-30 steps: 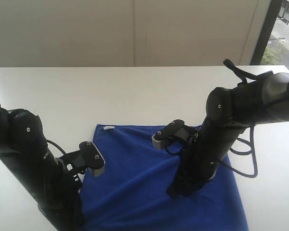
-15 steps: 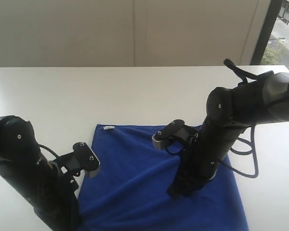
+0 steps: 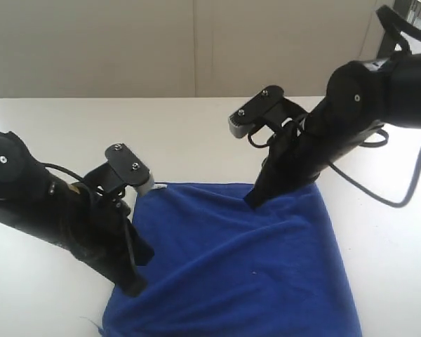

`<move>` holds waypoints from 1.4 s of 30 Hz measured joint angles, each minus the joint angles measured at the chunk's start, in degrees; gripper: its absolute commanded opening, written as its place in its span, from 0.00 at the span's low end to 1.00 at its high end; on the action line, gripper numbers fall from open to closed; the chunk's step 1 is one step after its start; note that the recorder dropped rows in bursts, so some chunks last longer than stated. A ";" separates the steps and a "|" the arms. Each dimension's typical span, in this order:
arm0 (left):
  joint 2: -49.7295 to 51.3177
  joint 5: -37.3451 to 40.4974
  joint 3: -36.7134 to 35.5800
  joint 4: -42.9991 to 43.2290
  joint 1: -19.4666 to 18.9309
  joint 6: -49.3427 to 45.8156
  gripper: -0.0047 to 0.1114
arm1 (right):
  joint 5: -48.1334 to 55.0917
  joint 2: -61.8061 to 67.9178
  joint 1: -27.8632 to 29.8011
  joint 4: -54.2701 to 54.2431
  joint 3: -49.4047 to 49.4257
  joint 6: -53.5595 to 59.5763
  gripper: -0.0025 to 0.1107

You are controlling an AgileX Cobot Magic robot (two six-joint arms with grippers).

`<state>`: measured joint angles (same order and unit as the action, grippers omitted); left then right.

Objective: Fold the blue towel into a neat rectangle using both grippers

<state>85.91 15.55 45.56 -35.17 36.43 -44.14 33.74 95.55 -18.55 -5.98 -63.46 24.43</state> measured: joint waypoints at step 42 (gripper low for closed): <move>18.63 -5.44 3.81 -32.72 10.69 -26.63 0.04 | -2.65 29.34 3.54 -11.00 -21.95 17.02 0.02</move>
<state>104.53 10.11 49.37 -67.89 47.13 -70.77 31.09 124.88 -15.01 -16.98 -85.40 41.45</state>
